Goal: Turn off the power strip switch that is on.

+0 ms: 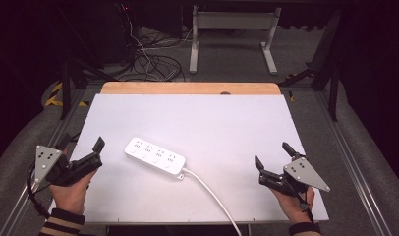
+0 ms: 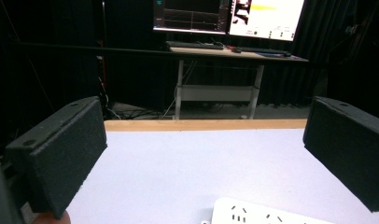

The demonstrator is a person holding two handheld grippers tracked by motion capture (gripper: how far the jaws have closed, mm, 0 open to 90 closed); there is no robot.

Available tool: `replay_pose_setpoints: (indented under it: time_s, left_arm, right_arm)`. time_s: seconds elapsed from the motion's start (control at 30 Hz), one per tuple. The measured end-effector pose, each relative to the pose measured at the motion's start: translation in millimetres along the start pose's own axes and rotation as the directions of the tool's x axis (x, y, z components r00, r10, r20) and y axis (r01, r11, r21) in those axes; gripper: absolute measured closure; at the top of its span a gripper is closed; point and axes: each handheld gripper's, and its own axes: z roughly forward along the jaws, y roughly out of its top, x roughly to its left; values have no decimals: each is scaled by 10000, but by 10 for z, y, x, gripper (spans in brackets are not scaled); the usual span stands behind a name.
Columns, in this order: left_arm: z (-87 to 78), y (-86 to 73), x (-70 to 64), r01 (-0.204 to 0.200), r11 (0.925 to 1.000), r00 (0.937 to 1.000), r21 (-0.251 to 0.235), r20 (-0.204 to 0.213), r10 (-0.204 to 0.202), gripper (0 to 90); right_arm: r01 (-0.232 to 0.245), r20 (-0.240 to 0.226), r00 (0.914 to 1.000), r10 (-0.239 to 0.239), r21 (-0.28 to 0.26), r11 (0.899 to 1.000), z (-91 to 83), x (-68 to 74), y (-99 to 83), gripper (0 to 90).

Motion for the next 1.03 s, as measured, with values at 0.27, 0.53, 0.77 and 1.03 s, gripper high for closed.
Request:
replay_pose_setpoints:
  time_s: [0.27, 0.53, 0.77, 1.03]
  left_arm:
    - [-24, -6, 24, -27, 10000, 9999, 21, -103, 27, 0]
    - [-22, -12, 26, -33, 10000, 10000, 93, -13, 33, 0]
    - [0, -18, 8, -61, 9998, 9998, 199, 185, 58, 0]
    - [32, -24, -2, -70, 9994, 9997, 339, 227, 62, 0]
  right_arm:
    - [-7, -89, 10000, 7, -1, 10000, 43, 18, 10, 91]
    - [47, -150, 9999, -47, -18, 10000, 60, 34, 16, 91]
    - [55, -116, 9999, -55, 22, 10000, 56, 29, 11, 91]
    - [55, -129, 9999, -55, 15, 10000, 58, 28, 8, 91]
